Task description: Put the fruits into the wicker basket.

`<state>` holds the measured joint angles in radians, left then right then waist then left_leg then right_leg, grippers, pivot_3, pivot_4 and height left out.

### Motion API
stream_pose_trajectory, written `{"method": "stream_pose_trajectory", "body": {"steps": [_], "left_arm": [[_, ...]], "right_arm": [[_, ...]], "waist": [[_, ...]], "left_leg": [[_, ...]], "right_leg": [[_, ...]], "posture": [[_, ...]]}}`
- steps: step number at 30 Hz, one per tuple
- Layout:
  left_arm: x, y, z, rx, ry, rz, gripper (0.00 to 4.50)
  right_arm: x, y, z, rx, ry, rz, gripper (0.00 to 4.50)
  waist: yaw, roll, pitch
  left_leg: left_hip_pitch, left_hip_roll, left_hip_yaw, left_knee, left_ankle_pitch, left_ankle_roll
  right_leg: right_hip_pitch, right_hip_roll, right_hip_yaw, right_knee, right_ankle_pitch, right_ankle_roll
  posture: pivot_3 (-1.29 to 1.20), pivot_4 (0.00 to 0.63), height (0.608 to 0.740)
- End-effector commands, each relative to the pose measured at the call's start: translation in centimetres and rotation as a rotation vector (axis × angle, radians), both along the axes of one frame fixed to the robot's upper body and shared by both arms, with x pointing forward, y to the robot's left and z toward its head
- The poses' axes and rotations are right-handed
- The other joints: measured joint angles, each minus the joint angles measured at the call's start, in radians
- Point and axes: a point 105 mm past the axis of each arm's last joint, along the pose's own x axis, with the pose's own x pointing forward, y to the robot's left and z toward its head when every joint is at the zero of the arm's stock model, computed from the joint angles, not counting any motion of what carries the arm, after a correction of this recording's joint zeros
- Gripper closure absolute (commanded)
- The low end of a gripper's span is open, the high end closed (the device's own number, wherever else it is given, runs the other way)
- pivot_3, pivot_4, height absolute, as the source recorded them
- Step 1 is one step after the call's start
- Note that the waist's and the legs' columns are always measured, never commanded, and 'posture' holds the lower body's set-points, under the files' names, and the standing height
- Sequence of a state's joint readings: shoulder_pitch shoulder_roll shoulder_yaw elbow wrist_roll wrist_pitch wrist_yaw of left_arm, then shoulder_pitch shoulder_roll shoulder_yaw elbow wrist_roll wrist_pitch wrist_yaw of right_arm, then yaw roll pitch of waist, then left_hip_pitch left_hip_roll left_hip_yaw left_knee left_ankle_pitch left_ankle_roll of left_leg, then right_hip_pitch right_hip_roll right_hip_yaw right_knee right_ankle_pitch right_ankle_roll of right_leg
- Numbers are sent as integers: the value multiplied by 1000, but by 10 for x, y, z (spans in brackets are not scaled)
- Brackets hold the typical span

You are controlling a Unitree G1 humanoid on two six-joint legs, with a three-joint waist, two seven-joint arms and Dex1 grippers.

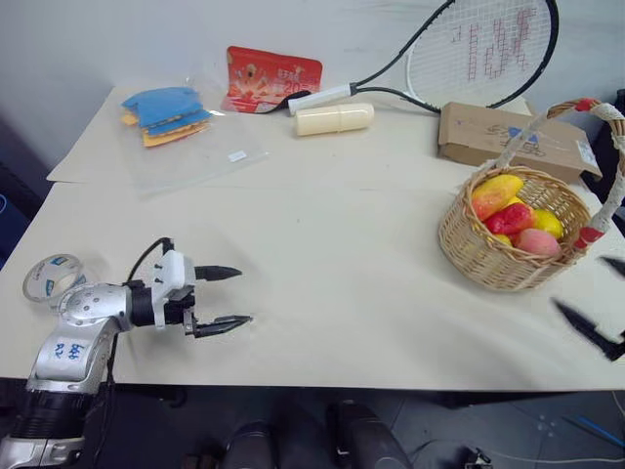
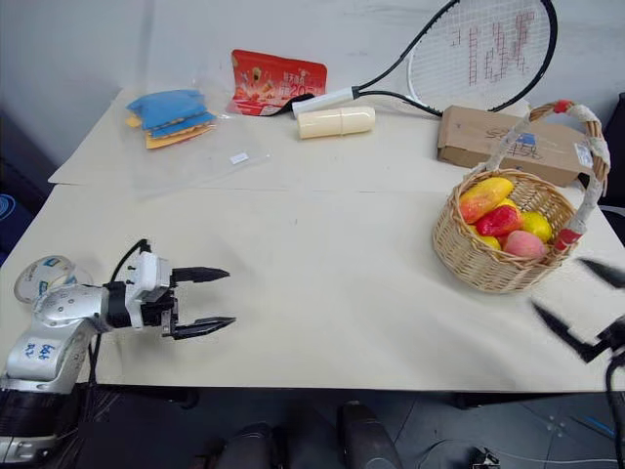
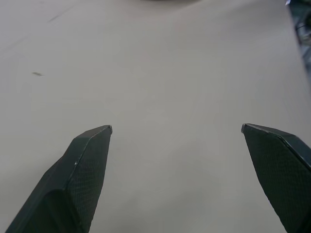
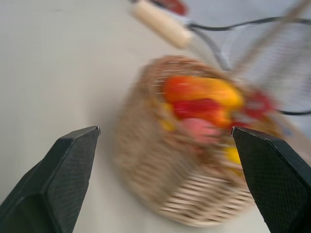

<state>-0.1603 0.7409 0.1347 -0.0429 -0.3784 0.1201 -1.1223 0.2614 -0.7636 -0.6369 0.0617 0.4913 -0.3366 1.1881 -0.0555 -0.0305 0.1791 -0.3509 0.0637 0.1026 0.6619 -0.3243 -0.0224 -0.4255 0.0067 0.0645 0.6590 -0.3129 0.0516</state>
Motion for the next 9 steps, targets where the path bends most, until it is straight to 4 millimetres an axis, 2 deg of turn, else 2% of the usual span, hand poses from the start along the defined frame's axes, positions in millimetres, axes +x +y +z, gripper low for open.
{"method": "stream_pose_trajectory", "body": {"steps": [1, 5, 9], "left_arm": [[3, 8, 5, 18, -108, 72, 0], [-6, 5, -2, 50, -152, 74, 0], [-11, 5, -5, 54, -145, 78, 0]], "right_arm": [[3, 50, -25, 19, 42, 222, 33], [23, 89, -41, 51, 54, 378, 33], [39, 107, -53, 44, 66, 472, 33]], "waist": [[-2, 0, 0], [-7, 2, 1], [-1, 2, 1]], "left_leg": [[0, 0, 0, 0, 0, 0], [0, 0, 2, 0, 0, 0], [1, 1, 1, 0, 0, 0]], "right_leg": [[0, 0, 0, 0, 0, 0], [0, -1, 0, 1, 0, -1], [-1, -1, -2, 1, 0, -1]], "posture": [[0, 150, 740], [0, 150, 740], [0, 150, 740]]}}
